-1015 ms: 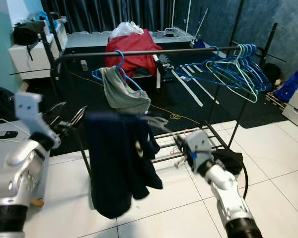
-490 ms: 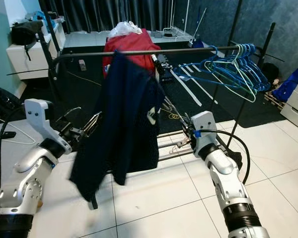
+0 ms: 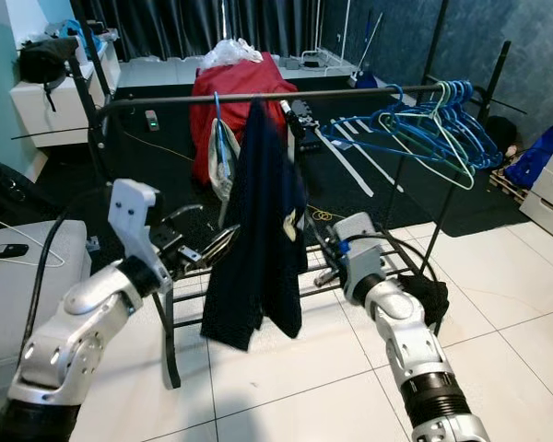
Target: Hang hanger
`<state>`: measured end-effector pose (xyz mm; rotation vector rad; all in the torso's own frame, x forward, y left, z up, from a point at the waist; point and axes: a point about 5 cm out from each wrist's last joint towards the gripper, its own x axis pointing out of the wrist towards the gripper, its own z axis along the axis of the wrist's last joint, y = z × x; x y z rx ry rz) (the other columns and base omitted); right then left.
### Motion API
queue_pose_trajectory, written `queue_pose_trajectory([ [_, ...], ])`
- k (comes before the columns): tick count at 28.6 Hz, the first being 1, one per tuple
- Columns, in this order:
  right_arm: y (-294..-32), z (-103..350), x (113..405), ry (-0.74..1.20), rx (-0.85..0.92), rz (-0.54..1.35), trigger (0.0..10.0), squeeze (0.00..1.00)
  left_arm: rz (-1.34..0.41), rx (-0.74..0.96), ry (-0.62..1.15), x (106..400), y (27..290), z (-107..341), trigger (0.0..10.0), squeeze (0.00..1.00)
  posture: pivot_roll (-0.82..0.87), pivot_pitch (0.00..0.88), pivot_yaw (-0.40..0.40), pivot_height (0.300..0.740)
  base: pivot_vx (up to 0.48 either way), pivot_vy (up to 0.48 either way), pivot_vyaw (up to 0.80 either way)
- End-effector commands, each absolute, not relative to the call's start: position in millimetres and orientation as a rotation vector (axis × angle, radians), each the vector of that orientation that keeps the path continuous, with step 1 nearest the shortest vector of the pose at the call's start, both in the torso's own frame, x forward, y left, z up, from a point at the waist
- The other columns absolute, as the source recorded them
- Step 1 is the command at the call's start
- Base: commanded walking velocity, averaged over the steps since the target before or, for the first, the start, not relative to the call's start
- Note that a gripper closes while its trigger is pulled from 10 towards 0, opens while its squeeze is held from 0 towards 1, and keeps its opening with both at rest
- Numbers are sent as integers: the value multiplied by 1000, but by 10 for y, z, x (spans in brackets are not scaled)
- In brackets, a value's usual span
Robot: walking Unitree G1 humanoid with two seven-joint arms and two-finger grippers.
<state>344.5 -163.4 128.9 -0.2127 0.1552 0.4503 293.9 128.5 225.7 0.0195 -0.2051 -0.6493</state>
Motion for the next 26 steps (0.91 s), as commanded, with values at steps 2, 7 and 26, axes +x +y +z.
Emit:
queue_pose_trajectory([
  [2,-1629,1272,3456,195,-184,476,10000,0,-752,53,-124,2834,1225,2178,10000,0,-102,70,-54,740,0,0,0],
  [7,-1619,1237,3442,230,-174,500,10000,0,-792,63,-86,2779,1180,2135,10000,0,-100,65,-58,740,0,0,0],
  [26,-1211,1601,3436,240,159,724,10000,0,-372,163,26,3107,1026,1246,10000,0,-117,78,-68,740,0,0,0],
])
